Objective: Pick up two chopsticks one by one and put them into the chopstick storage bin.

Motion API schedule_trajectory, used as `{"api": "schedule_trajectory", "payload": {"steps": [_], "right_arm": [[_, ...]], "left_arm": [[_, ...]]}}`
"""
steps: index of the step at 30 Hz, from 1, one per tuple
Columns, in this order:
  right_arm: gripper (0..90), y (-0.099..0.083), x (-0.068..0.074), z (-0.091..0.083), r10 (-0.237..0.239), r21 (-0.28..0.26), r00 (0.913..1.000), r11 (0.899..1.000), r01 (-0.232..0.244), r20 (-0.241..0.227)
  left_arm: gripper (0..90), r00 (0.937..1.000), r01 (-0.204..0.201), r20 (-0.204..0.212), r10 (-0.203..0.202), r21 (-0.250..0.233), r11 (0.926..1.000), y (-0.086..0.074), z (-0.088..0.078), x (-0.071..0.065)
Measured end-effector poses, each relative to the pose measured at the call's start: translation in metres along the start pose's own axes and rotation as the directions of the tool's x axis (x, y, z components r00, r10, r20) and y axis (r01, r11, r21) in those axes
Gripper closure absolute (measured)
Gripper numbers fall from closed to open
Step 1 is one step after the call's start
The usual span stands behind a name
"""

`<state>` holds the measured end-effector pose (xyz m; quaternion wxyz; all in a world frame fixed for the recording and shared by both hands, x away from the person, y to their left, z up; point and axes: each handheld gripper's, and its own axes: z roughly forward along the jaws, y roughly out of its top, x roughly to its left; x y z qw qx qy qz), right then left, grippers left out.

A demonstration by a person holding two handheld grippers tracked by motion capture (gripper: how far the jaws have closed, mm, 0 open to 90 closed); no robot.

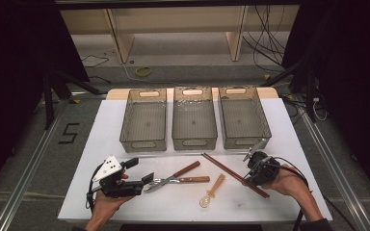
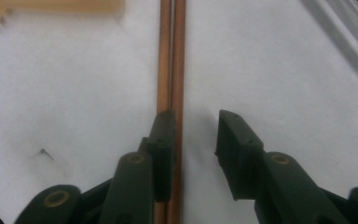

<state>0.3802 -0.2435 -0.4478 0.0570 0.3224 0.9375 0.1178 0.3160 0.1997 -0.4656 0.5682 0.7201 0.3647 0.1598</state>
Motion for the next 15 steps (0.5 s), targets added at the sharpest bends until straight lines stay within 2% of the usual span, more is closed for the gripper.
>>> {"api": "schedule_trajectory", "payload": {"steps": [3, 11, 15], "right_arm": [[70.8, 0.0003, -0.0008, -0.0002, -0.001, 0.017, 1.0, 1.0, 0.001, 0.0], [71.4, -0.0002, -0.0009, -0.0011, 0.011, 0.018, 0.9997, 1.0, -0.01, -0.022], [72.0, 0.0001, 0.001, 0.0001, 0.0, 0.031, 0.9996, 1.0, 0.001, -0.027]], "left_arm": [[15.8, 1.0, -0.001, -0.001, 0.001, -0.001, 1.0, 0.0, 0.0001, -0.0001], [15.8, 1.0, 0.001, 0.0, -0.001, -0.001, 1.0, -0.0001, 0.0001, 0.0002], [15.8, 1.0, 0.001, 0.0, -0.001, 0.001, 1.0, -0.0002, 0.0004, 0.0003]]}}
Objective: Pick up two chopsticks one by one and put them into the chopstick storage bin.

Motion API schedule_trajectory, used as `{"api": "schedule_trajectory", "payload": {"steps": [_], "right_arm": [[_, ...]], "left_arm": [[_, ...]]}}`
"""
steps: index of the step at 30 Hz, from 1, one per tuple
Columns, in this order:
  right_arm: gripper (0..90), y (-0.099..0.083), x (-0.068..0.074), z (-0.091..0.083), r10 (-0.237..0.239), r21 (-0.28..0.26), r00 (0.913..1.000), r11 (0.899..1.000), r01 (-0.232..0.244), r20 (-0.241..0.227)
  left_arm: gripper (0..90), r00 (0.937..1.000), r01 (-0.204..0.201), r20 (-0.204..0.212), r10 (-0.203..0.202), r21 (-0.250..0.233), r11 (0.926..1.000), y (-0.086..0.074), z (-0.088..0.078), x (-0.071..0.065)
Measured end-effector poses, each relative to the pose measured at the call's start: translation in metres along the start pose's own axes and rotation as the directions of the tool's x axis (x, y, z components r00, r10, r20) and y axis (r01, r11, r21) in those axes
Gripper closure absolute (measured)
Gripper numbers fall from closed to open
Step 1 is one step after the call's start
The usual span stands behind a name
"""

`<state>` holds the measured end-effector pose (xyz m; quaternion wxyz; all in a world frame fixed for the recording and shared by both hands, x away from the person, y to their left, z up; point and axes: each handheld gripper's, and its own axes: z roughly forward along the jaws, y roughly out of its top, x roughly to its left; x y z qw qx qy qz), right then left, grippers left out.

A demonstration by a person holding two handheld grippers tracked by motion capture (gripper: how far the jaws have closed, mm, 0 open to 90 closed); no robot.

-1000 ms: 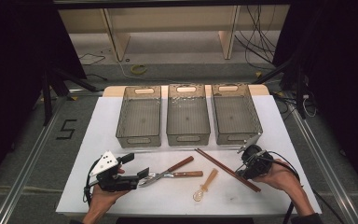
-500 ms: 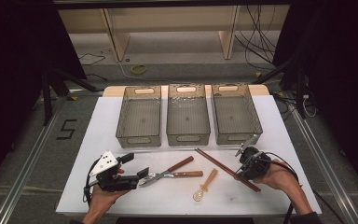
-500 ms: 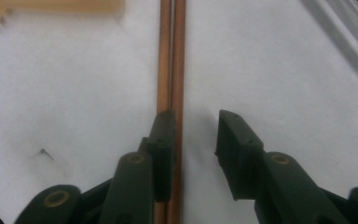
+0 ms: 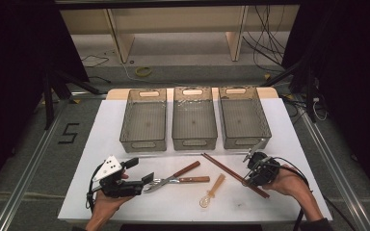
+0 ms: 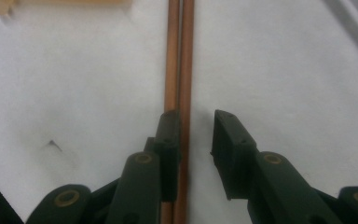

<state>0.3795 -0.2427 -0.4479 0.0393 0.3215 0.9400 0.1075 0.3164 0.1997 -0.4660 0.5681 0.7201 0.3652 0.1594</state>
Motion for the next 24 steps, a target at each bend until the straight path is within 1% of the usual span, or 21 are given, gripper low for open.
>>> {"api": "schedule_trajectory", "payload": {"steps": [1, 3, 4, 10, 11, 15, 19, 20, 24], "right_arm": [[73.3, 0.0001, 0.0005, 0.001, 0.0, 0.005, 1.0, 1.0, 0.0, -0.006], [74.8, 0.0002, 0.0008, 0.0015, -0.005, 0.01, 1.0, 1.0, 0.005, -0.001], [76.1, 0.0003, 0.0003, 0.0031, -0.003, 0.025, 0.9998, 1.0, 0.002, 0.019], [80.3, -0.0003, -0.001, 0.0054, -0.007, 0.044, 0.9997, 0.999, 0.006, 0.022], [82.2, 0.0001, -0.0013, 0.0054, 0.003, 0.05, 0.9998, 0.999, -0.004, 0.022], [83.4, 0.0009, -0.0021, 0.0058, -0.001, 0.056, 0.9997, 0.998, 0.0, 0.023], [84.4, 0.0033, -0.001, 0.0059, -0.006, 0.075, 0.9995, 0.997, 0.004, 0.03], [84.5, 0.0031, -0.0014, 0.0059, -0.018, 0.072, 0.9994, 0.997, 0.016, 0.03], [84.7, 0.0028, -0.0012, 0.005, -0.015, 0.066, 0.9993, 0.998, 0.013, 0.033]], "left_arm": [[15.8, 1.0, -0.001, 0.0, 0.001, 0.0, 1.0, 0.0001, -0.0001, 0.0], [15.8, 1.0, 0.0, 0.0, 0.0, -0.001, 1.0, 0.0, -0.0001, 0.0001], [15.8, 1.0, 0.001, 0.0, -0.001, -0.001, 1.0, 0.0, 0.0, 0.0001], [15.8, 1.0, -0.001, 0.001, 0.001, 0.0, 1.0, 0.0, 0.0002, 0.0001], [15.8, 1.0, 0.0, 0.001, 0.0, 0.001, 1.0, -0.0001, 0.0002, 0.0], [15.8, 1.0, -0.001, 0.0, 0.001, 0.0, 1.0, 0.0001, 0.0, -0.0001], [15.9, 1.0, -0.002, 0.0, 0.002, 0.0, 1.0, 0.0002, 0.0, -0.0002], [15.8, 1.0, -0.002, 0.001, 0.002, 0.0, 1.0, 0.0002, 0.0, -0.0002], [15.8, 1.0, -0.004, 0.001, 0.004, 0.001, 1.0, 0.0002, 0.0003, -0.0002]]}}
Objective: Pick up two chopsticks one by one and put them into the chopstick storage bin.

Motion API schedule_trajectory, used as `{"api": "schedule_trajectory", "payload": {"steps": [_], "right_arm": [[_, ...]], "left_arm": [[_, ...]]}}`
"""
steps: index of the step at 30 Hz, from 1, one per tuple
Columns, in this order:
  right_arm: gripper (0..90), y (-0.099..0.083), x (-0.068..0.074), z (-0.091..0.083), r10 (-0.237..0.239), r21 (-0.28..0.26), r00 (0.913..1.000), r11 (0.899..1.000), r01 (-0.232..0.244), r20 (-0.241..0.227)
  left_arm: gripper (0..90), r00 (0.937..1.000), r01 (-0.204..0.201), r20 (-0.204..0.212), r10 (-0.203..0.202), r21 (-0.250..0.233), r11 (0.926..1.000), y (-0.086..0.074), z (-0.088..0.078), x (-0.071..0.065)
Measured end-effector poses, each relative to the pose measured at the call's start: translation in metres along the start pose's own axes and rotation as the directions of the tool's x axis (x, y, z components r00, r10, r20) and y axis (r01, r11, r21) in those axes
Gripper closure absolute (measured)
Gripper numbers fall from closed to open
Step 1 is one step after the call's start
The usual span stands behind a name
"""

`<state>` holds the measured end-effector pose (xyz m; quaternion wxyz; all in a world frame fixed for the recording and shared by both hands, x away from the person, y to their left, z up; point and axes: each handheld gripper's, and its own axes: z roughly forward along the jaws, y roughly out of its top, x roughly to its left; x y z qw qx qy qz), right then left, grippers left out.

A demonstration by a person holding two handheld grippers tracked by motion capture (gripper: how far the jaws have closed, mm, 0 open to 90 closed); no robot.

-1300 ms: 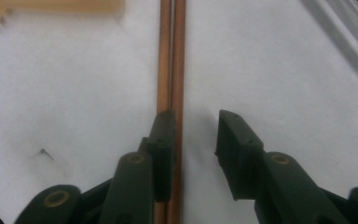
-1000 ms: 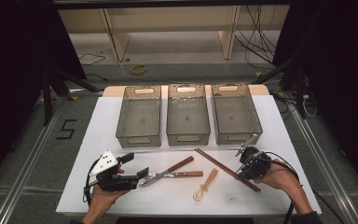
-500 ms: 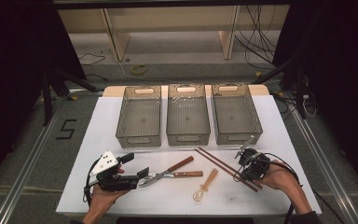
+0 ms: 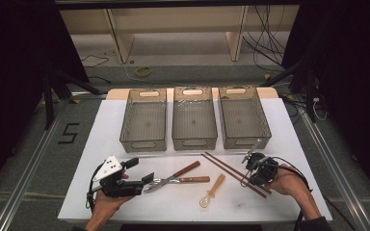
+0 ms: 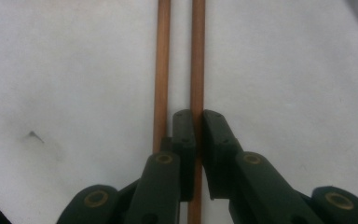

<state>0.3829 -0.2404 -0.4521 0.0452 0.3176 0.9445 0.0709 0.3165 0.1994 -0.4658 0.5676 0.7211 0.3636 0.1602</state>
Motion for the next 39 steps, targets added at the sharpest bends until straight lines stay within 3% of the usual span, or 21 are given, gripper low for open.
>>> {"api": "schedule_trajectory", "payload": {"steps": [10, 11, 17, 26, 27, 32, 33, 34, 35, 39], "right_arm": [[84.8, -0.003, 0.001, -0.014, -0.012, -0.061, 0.9996, 0.998, 0.011, -0.024], [84.8, -0.003, 0.003, -0.02, -0.028, -0.092, 0.9991, 0.995, 0.025, -0.033], [84.7, 0.004, 0.017, -0.037, -0.1, -0.157, 0.9945, 0.983, 0.094, -0.031], [84.7, 0.024, 0.036, -0.042, -0.181, -0.172, 0.9832, 0.97, 0.173, -0.027], [84.7, 0.029, 0.04, -0.042, -0.208, -0.178, 0.9779, 0.963, 0.202, -0.02], [84.7, 0.038, 0.051, -0.042, -0.25, -0.171, 0.9681, 0.955, 0.243, -0.02], [84.7, 0.04, 0.053, -0.042, -0.27, -0.171, 0.9626, 0.949, 0.263, -0.019], [84.7, 0.042, 0.056, -0.042, -0.27, -0.172, 0.9626, 0.949, 0.263, -0.019], [84.7, 0.047, 0.061, -0.042, -0.298, -0.173, 0.9545, 0.941, 0.291, -0.017], [84.7, 0.053, 0.069, -0.041, -0.321, -0.165, 0.9469, 0.935, 0.314, -0.017]], "left_arm": [[15.8, 1.0, 0.0, 0.001, 0.0, 0.004, 1.0, 0.001, 0.001, 0.0], [15.8, 1.0, 0.002, 0.003, -0.002, 0.005, 1.0, 0.001, 0.001, 0.0], [15.9, 0.9996, -0.016, 0.025, 0.015, 0.018, 0.9997, 0.008, 0.003, -0.002], [16.3, 0.9925, -0.089, 0.093, 0.079, 0.101, 0.9909, 0.027, 0.017, -0.014], [16.3, 0.9908, -0.102, 0.101, 0.09, 0.116, 0.988, 0.029, 0.019, -0.016], [16.7, 0.9785, -0.167, 0.151, 0.14, 0.179, 0.9696, 0.04, 0.032, -0.026], [16.9, 0.9748, -0.181, 0.165, 0.15, 0.193, 0.9644, 0.042, 0.035, -0.028], [17.1, 0.9716, -0.194, 0.175, 0.159, 0.203, 0.9597, 0.043, 0.038, -0.03], [17.5, 0.9677, -0.209, 0.186, 0.17, 0.216, 0.9538, 0.044, 0.041, -0.032], [19.1, 0.9525, -0.269, 0.214, 0.217, 0.254, 0.9292, 0.047, 0.049, -0.04]]}}
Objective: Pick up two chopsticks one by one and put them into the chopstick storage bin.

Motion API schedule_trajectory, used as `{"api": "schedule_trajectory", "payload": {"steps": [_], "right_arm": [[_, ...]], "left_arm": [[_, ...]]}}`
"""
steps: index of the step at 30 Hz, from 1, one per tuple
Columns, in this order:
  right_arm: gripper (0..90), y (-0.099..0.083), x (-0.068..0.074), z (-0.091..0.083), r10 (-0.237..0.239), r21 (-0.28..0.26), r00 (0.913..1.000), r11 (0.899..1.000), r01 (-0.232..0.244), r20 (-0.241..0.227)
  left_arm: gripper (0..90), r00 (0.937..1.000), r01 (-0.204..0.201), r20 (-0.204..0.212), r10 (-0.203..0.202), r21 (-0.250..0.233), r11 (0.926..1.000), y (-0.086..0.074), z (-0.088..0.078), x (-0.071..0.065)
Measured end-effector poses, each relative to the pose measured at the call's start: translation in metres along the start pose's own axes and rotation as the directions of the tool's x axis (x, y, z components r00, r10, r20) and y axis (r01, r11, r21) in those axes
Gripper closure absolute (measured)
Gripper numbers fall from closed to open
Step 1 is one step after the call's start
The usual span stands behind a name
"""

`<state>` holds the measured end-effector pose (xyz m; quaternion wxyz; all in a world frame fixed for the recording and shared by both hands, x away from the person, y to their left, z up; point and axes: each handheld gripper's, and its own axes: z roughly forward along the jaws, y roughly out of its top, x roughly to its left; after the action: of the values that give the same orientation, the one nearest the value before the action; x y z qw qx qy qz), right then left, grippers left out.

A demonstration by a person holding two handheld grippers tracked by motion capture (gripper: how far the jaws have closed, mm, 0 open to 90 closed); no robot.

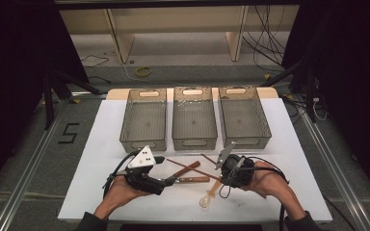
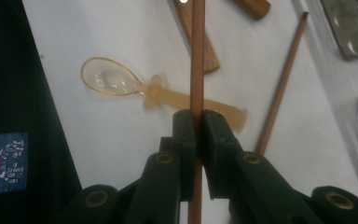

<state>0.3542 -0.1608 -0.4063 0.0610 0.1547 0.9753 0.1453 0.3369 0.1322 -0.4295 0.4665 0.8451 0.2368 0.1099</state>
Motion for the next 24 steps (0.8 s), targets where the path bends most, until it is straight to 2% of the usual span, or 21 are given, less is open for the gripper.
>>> {"api": "schedule_trajectory", "payload": {"steps": [2, 6, 10, 11, 17, 21, 22, 24], "right_arm": [[84.7, 0.007, 0.004, 0.002, -0.032, 0.006, 0.9995, 0.999, 0.032, -0.007], [84.7, 0.013, 0.009, 0.004, -0.052, 0.013, 0.9986, 0.999, 0.052, -0.012], [84.7, 0.021, 0.016, 0.006, -0.089, 0.016, 0.9959, 0.996, 0.089, -0.018], [84.7, 0.023, 0.016, 0.007, -0.121, 0.013, 0.9924, 0.993, 0.121, -0.021], [84.7, 0.029, 0.022, 0.009, -0.142, 0.027, 0.9894, 0.989, 0.143, -0.031], [84.7, 0.031, 0.024, 0.011, -0.155, 0.035, 0.9874, 0.987, 0.156, -0.032], [84.7, 0.032, 0.026, 0.012, -0.16, 0.039, 0.9865, 0.986, 0.161, -0.035], [84.7, 0.032, 0.026, 0.012, -0.169, 0.036, 0.985, 0.985, 0.17, -0.035]], "left_arm": [[20.9, 0.9996, -0.024, 0.015, 0.023, 0.028, 0.9993, 0.003, 0.002, -0.002], [22.9, 0.9975, -0.065, 0.033, 0.063, 0.07, 0.9954, 0.006, 0.007, -0.004], [28.1, 0.9933, -0.108, 0.057, 0.101, 0.136, 0.9848, 0.009, 0.014, -0.008], [29.4, 0.9912, -0.124, 0.065, 0.115, 0.159, 0.9793, 0.01, 0.016, -0.009], [36.8, 0.9801, -0.193, 0.092, 0.176, 0.237, 0.9521, 0.014, 0.023, -0.015], [43.2, 0.9728, -0.227, 0.108, 0.205, 0.262, 0.9379, 0.016, 0.026, -0.018], [46.9, 0.9696, -0.24, 0.116, 0.215, 0.272, 0.932, 0.016, 0.028, -0.019], [48.0, 0.9651, -0.257, 0.125, 0.23, 0.289, 0.9223, 0.015, 0.031, -0.022]]}}
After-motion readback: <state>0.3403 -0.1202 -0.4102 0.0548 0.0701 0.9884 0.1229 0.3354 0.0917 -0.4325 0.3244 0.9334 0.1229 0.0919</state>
